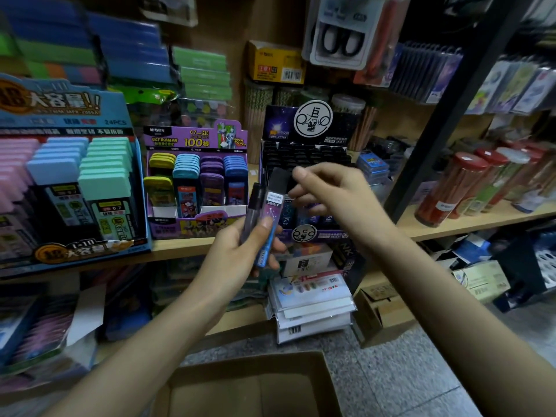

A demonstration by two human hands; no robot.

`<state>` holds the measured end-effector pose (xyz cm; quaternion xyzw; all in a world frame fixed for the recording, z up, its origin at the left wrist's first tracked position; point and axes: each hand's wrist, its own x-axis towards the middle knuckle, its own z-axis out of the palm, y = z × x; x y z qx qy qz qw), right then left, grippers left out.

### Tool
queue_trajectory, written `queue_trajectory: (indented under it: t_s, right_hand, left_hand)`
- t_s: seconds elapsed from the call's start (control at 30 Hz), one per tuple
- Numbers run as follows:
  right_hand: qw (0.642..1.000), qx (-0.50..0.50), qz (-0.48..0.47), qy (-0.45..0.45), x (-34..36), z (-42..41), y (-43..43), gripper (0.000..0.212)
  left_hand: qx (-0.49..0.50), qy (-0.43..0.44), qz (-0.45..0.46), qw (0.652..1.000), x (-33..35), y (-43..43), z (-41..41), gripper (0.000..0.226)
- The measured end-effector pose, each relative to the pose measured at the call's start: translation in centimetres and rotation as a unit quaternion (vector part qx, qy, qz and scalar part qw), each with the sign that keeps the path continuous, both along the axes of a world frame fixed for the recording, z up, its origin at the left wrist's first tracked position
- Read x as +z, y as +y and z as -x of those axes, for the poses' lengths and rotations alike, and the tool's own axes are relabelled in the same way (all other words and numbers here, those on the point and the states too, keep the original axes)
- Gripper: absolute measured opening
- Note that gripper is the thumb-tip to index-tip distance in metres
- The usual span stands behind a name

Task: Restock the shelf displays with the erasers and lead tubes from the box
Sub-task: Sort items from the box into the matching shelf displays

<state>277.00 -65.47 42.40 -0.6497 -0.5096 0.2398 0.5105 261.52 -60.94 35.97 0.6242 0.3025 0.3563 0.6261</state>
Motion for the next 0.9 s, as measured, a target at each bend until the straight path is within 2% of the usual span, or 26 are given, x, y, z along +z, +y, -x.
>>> queue_trajectory:
  t_s: [0.07, 0.13, 0.2, 0.27, 0.37, 0.43, 0.5, 0.63, 0.77, 0.9]
  right_hand:
    - [0.999, 0.003, -0.005, 0.054, -0.8, 1.0, -0.1, 0.005]
    - [0.998, -0.016, -0.017, 0.054, -1.5, 1.7, -0.3, 0.002]
    - [0.998, -0.015, -0.012, 0.064, -2.0, 2.0, -0.6, 0.006]
    - [0.997, 0.002, -0.010, 0.079, -1.7, 1.6, -0.9, 0.001]
    - [0.993, -0.021, -0.081, 0.087, 0.1, -0.7, -1.1, 0.008]
    - [0.988, -0.056, -0.135, 0.045, 1.4, -2.6, -1.5, 0.006]
    - [0.984, -0.079, -0.156, -0.040, 1.8, -4.1, -1.7, 0.010]
    - [0.979, -0.081, -0.105, -0.154, 0.1, -5.4, -1.0, 0.013]
    - [0.973, -0.070, -0.058, -0.213, -2.4, -5.8, -0.4, 0.011]
    - [0.976, -0.053, -0.062, -0.201, -3.1, -6.1, -0.4, 0.009]
  left_hand:
    - [-0.017, -0.005, -0.008, 1.000, 0.1, -0.4, -0.5, 0.032]
    - [-0.026, -0.003, -0.011, 1.000, -0.1, -0.7, -0.8, 0.026]
    - [-0.026, 0.005, -0.006, 1.000, -0.3, -1.0, -1.1, 0.022]
    - [-0.019, 0.013, -0.001, 1.000, -0.5, -1.1, -1.4, 0.019]
    - [0.011, 0.007, -0.010, 1.000, -0.3, -0.8, -1.5, 0.021]
    - [0.037, 0.003, -0.016, 0.999, -0.2, -0.4, -1.2, 0.024]
    - [0.054, 0.009, -0.017, 0.998, -0.2, 0.0, -0.9, 0.026]
    - [0.063, -0.002, 0.010, 0.998, -0.3, 0.4, -0.6, 0.024]
    - [0.051, -0.029, 0.030, 0.998, 0.0, 0.4, -0.4, 0.040]
    - [0.056, -0.052, 0.036, 0.996, 0.1, 0.4, -0.4, 0.045]
